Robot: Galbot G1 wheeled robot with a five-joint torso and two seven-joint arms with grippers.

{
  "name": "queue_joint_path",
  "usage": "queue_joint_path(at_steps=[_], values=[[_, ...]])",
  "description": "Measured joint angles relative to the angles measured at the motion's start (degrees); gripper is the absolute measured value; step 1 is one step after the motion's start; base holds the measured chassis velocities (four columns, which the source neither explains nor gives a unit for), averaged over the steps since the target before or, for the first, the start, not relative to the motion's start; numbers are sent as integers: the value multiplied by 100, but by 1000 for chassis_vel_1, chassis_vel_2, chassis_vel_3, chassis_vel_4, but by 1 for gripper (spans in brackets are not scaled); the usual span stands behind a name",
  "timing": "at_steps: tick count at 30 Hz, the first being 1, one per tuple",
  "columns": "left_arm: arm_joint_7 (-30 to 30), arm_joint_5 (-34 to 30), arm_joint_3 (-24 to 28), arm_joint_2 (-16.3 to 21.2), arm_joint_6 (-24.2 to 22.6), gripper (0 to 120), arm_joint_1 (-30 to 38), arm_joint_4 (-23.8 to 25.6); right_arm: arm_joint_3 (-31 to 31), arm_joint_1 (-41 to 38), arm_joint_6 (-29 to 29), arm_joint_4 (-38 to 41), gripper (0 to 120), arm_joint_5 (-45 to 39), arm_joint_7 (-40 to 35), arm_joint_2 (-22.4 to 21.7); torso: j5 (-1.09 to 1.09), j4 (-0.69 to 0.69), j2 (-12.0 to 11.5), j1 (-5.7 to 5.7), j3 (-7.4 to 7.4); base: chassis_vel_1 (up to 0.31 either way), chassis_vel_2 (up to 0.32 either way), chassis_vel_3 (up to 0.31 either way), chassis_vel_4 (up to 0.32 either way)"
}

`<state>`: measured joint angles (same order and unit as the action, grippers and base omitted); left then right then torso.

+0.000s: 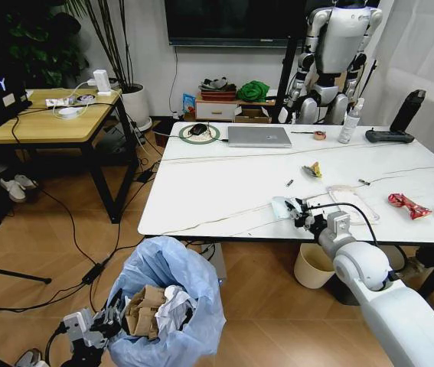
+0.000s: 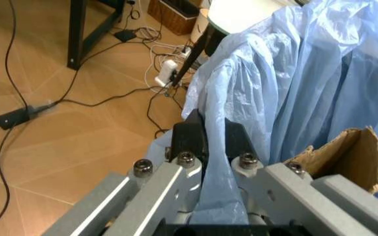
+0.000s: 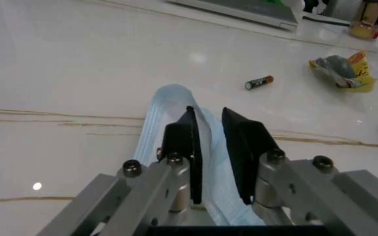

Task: Pick up the trash bin and place the trash from the table into it.

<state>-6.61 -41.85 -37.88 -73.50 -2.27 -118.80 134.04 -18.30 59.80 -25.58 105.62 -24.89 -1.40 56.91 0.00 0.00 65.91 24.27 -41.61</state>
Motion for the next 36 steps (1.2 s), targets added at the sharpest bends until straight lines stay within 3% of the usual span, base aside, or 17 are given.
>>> queue_joint_path(at_steps=[5, 13, 19, 23, 29, 36], values=[[2, 11, 29, -15, 1, 0, -3, 1, 50, 24, 22, 35, 0, 2, 11, 25, 1, 0, 0, 0, 0, 0, 0, 0, 0], [0, 76, 185, -57, 1, 0, 9, -4, 254, -65, 582, 535, 0, -643, 47, -5, 0, -1, 0, 0, 0, 0, 0, 0, 0], [-6, 127, 282, -49, -25, 0, -15, -33, 1146, -266, 1406, 1526, 0, -1644, 237, -153, -1, 1, 0, 0, 1, 0, 0, 0, 0], [-8, 108, 221, -24, -46, 0, -21, -33, 1714, -412, 1588, 2017, 0, -2247, 580, -300, -2, 0, 0, -1, 1, 0, 0, 0, 0], [-26, 73, 144, -72, -91, 0, -24, -11, 2736, -526, 1704, 2177, 0, -2237, 868, -449, 0, 0, 0, 0, 1, 0, 0, 0, 0], [-53, 78, 111, -150, -140, 0, -10, 42, 3475, -262, 1772, 2060, 0, -1707, 976, -372, 0, 0, 0, 0, 0, 0, 0, 0, 0]])
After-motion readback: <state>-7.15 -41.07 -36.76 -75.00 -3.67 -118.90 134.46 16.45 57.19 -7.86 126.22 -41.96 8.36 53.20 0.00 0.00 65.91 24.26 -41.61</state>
